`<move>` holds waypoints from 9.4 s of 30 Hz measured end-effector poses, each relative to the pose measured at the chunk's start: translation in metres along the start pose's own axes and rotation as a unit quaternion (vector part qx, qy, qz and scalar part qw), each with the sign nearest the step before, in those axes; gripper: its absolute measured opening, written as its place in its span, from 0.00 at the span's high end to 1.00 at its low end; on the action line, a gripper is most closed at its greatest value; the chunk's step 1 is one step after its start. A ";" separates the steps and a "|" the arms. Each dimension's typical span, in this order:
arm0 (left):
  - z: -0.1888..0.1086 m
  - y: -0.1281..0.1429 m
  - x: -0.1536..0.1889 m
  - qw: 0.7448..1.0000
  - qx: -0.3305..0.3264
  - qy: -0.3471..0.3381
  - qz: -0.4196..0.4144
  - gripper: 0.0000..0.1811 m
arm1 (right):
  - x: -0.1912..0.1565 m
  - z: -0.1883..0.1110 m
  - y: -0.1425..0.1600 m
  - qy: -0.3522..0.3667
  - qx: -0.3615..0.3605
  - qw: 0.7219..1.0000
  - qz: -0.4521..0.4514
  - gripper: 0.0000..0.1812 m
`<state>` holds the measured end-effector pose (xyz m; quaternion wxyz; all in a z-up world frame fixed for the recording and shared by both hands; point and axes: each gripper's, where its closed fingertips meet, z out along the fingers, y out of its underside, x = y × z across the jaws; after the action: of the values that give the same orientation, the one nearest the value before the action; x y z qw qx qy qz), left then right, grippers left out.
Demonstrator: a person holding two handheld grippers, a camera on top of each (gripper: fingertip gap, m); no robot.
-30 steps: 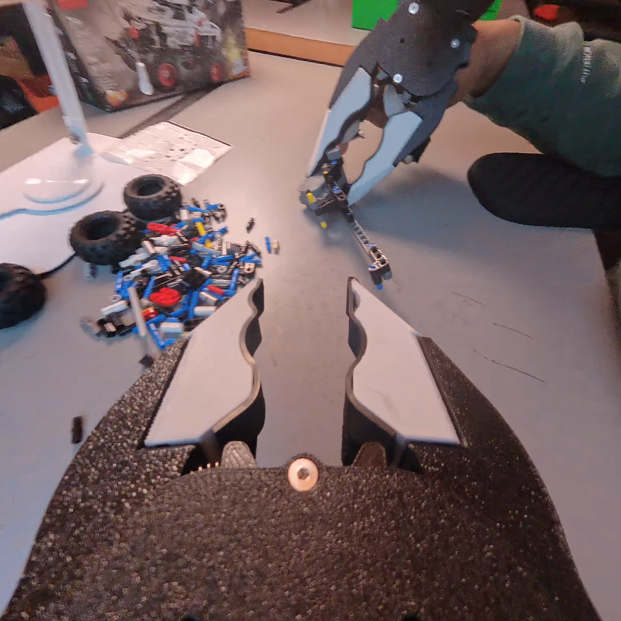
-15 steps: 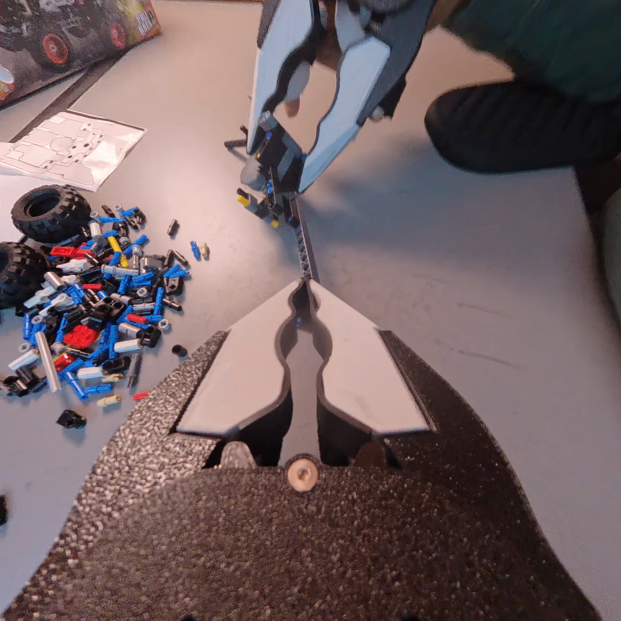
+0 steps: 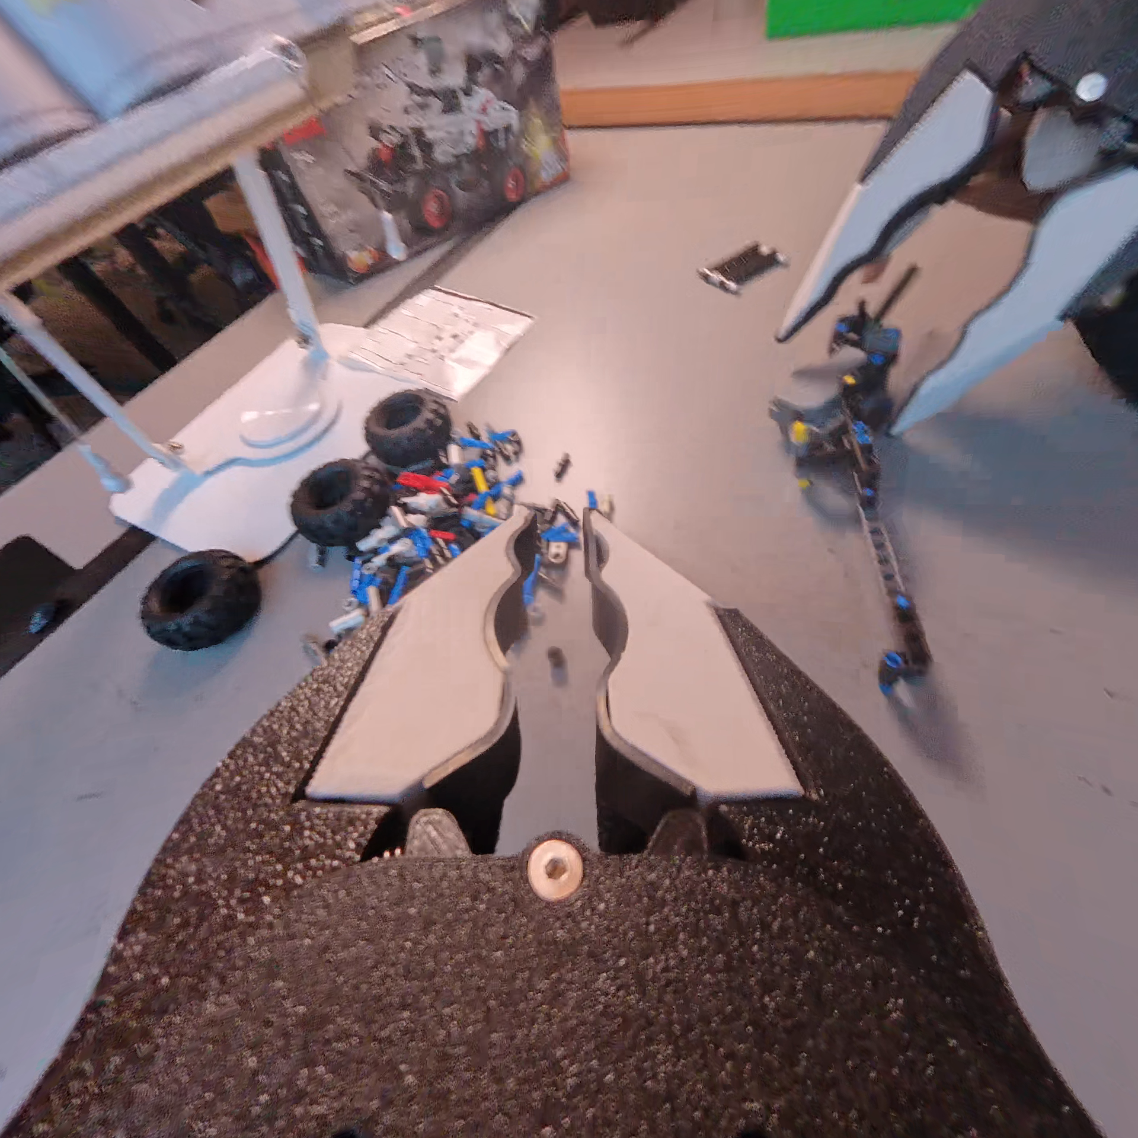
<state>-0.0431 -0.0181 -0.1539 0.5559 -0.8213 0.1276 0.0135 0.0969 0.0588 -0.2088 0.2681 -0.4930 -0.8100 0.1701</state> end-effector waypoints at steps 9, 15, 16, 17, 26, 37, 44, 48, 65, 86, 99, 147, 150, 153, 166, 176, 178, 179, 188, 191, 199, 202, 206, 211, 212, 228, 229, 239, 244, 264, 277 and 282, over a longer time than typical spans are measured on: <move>-0.003 -0.069 -0.167 0.966 0.139 -0.168 -0.136 0.66 | 0.068 -0.069 -0.098 0.084 0.312 0.944 0.065 0.62; 0.013 -0.090 -0.244 0.935 0.170 -0.279 -0.136 0.54 | 0.123 -0.058 -0.123 0.114 0.353 0.923 0.104 0.62; 0.017 -0.091 -0.251 0.933 0.166 -0.293 -0.125 0.53 | 0.132 -0.055 -0.127 0.119 0.355 0.921 0.105 0.62; 0.023 -0.092 -0.257 0.933 0.161 -0.302 -0.117 0.52 | 0.139 -0.052 -0.131 0.124 0.356 0.921 0.104 0.63; 0.042 -0.098 -0.267 0.916 0.160 -0.367 -0.040 0.60 | 0.179 -0.028 -0.149 0.137 0.374 0.909 0.121 0.65; 0.033 -0.092 -0.271 0.909 0.176 -0.373 -0.062 0.77 | 0.200 -0.025 -0.163 0.145 0.384 0.901 0.137 0.65; 0.029 -0.088 -0.274 0.913 0.179 -0.358 -0.080 0.93 | 0.211 -0.020 -0.182 0.155 0.389 0.896 0.146 0.66; 0.029 -0.091 -0.268 0.920 0.193 -0.326 -0.100 0.84 | 0.218 -0.010 -0.185 0.171 0.382 0.896 0.149 0.66; 0.045 -0.091 -0.252 0.927 0.173 -0.330 -0.036 0.54 | 0.232 0.008 -0.153 0.196 0.370 0.893 0.163 0.67; 0.022 -0.122 -0.235 0.930 0.206 -0.303 -0.018 0.85 | 0.039 -0.006 -0.161 -0.216 0.305 0.922 -0.101 0.76; -0.008 -0.157 -0.096 0.983 0.180 -0.024 -0.008 0.67 | -0.096 0.027 -0.076 -0.341 0.071 0.894 -0.284 0.94; 0.002 -0.016 0.094 0.955 0.058 0.245 -0.154 0.93 | -0.006 -0.051 -0.118 -0.288 0.406 0.865 0.056 0.97; 0.005 0.005 0.100 0.969 -0.010 0.232 -0.083 0.92 | -0.024 -0.049 -0.110 -0.280 0.370 0.886 -0.007 0.97; 0.006 0.020 0.106 0.971 -0.057 0.230 -0.040 0.93 | -0.035 -0.047 -0.106 -0.272 0.348 0.896 -0.036 0.97; -0.009 -0.014 0.103 0.961 0.027 0.258 -0.098 0.89 | -0.057 -0.032 -0.100 -0.291 0.338 0.893 -0.052 0.97; -0.016 -0.023 0.109 0.971 0.034 0.237 -0.030 0.98 | -0.065 -0.033 -0.103 -0.285 0.348 0.890 -0.073 0.96; -0.015 -0.022 0.109 0.973 0.028 0.230 -0.022 0.98 | -0.061 -0.031 -0.104 -0.265 0.346 0.897 -0.073 0.90; -0.015 -0.021 0.109 0.973 0.025 0.228 -0.022 0.98 | -0.061 -0.032 -0.106 -0.261 0.344 0.899 -0.073 0.84; -0.009 -0.016 0.105 0.980 0.009 0.197 0.002 0.98 | -0.061 -0.024 -0.110 -0.231 0.319 0.916 -0.077 0.91; -0.012 -0.018 0.099 0.982 0.014 0.187 -0.004 0.98 | -0.056 -0.024 -0.109 -0.229 0.322 0.916 -0.071 0.95; -0.015 -0.029 0.092 0.979 0.038 0.197 -0.040 0.98 | -0.049 -0.037 -0.123 -0.249 0.384 0.889 -0.036 0.97; -0.018 -0.035 0.093 0.969 0.056 0.225 -0.081 0.99 | -0.049 -0.044 -0.127 -0.264 0.404 0.875 -0.031 0.97; -0.017 -0.018 0.079 0.972 0.035 0.209 -0.100 0.98 | -0.011 -0.091 -0.139 -0.262 0.512 0.818 0.034 0.97; -0.014 -0.022 0.078 0.965 0.041 0.226 -0.125 0.98 | 0.007 -0.075 -0.122 -0.192 0.458 0.868 0.007 0.96; -0.010 -0.021 0.081 0.966 0.033 0.229 -0.118 0.98 | 0.004 -0.056 -0.115 -0.186 0.418 0.889 -0.006 0.96; 0.005 0.004 0.094 0.978 -0.020 0.202 -0.055 0.98 | -0.009 0.006 -0.077 -0.164 0.252 0.951 -0.068 0.85; 0.005 0.004 0.095 0.978 -0.020 0.201 -0.049 0.98 | -0.021 -0.005 -0.085 -0.193 0.278 0.938 -0.071 0.86; 0.001 -0.001 0.110 0.981 -0.020 0.193 0.020 0.98 | -0.058 -0.016 -0.098 -0.253 0.306 0.913 -0.100 0.98; 0.001 0.001 0.112 0.980 -0.025 0.193 0.031 0.98 | -0.061 -0.017 -0.099 -0.258 0.310 0.910 -0.100 0.98; -0.016 -0.022 0.120 0.975 0.031 0.220 0.024 0.96 | -0.070 -0.038 -0.107 -0.281 0.378 0.874 -0.118 0.98; -0.025 -0.009 0.060 0.990 0.012 0.135 0.030 0.97 | -0.004 -0.053 -0.104 -0.196 0.401 0.893 -0.064 0.98; -0.005 0.009 0.024 0.998 -0.006 0.059 0.017 0.96 | -0.010 -0.036 -0.108 -0.204 0.384 0.898 -0.065 0.98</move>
<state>-0.0228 -0.0305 -0.1635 0.5421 -0.8219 0.1735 -0.0245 0.0456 0.0006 -0.1243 0.2763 -0.2528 -0.7485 0.5472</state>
